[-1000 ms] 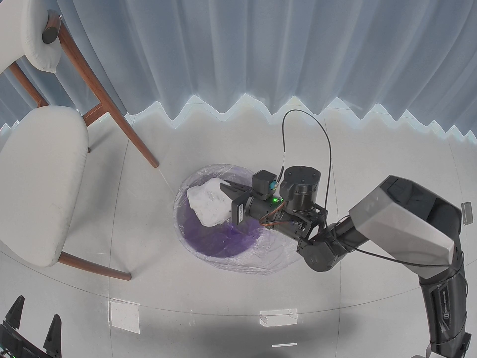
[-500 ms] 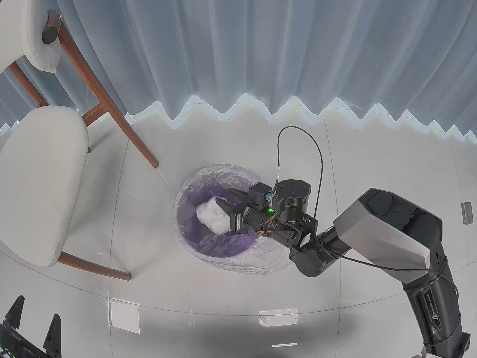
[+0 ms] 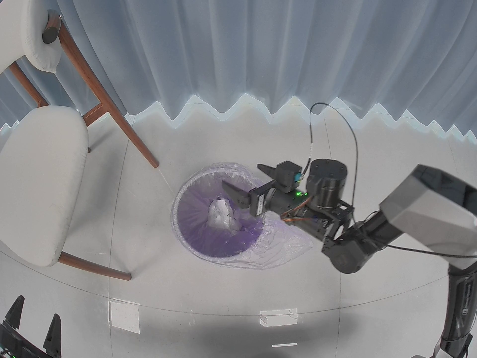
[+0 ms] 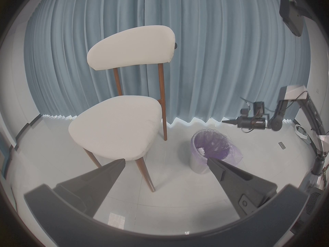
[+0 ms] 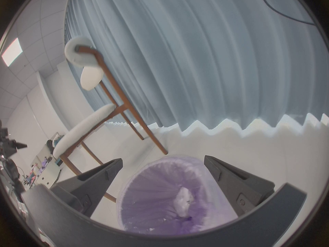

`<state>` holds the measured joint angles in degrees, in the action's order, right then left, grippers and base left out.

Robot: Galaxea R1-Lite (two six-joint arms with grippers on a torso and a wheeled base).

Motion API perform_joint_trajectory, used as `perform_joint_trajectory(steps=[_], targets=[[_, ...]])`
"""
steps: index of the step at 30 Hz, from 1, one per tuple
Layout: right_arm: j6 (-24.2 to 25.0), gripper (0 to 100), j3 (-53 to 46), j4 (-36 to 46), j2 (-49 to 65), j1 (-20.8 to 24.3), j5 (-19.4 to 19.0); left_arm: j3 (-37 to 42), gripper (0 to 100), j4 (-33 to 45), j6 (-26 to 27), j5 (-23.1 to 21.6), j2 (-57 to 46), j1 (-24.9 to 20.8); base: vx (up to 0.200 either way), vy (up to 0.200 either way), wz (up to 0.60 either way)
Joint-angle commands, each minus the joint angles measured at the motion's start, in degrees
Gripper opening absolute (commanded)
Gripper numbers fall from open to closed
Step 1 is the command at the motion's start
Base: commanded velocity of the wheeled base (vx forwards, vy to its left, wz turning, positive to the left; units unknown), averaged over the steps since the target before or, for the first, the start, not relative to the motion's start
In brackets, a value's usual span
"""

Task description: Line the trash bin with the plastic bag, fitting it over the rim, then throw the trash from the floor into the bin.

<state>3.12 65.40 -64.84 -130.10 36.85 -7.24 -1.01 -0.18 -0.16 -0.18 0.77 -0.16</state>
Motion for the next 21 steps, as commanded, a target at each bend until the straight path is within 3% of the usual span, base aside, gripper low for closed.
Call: perform_joint_trajectory(steps=[1,3,4,8,9,10,17,18,20,21], targets=[[1.27,100,-31.21,0.59,40.01,-12.51,3.73,0.84,100,-0.08,-0.02,0.01,-0.68,-0.02,0.000,0.000,0.00],[0.31,100,-38.24,1.91,48.62,-19.10,3.37,0.84,100,-0.08,-0.11,0.09,-0.77,-0.02,0.000,0.000,0.00],[0.04,100,-45.98,3.93,58.29,-26.22,2.50,0.84,100,-0.08,-0.02,0.09,-0.68,-0.02,0.000,0.000,0.00],[1.45,100,-61.54,11.49,79.74,-36.85,0.74,0.84,100,-0.08,-0.02,0.09,-0.68,-0.02,0.000,0.000,0.00],[1.45,100,-61.54,11.49,79.74,-36.85,0.74,0.84,100,-0.08,-0.02,0.09,-0.68,-0.02,0.000,0.000,0.00],[1.01,100,-65.40,18.79,90.72,-37.47,0.21,0.84,100,-0.08,-0.02,0.09,-0.77,-0.02,0.000,0.000,0.00],[-4.18,100,-65.31,61.77,129.13,-37.38,0.30,0.84,100,-0.08,0.25,0.01,-0.77,-0.02,0.000,0.000,0.00],[-3.91,100,-63.91,67.39,130.10,-37.12,1.26,0.84,100,-0.08,0.25,0.01,-0.77,-0.02,0.000,0.000,0.00],[-1.89,100,-62.68,68.45,129.31,-37.03,5.75,0.84,100,-0.08,0.25,0.01,-0.77,-0.02,0.000,0.000,0.00],[-1.89,100,-62.68,68.45,129.31,-37.03,5.75,0.84,100,-0.08,0.25,0.01,-0.77,-0.02,0.000,0.000,0.00]])
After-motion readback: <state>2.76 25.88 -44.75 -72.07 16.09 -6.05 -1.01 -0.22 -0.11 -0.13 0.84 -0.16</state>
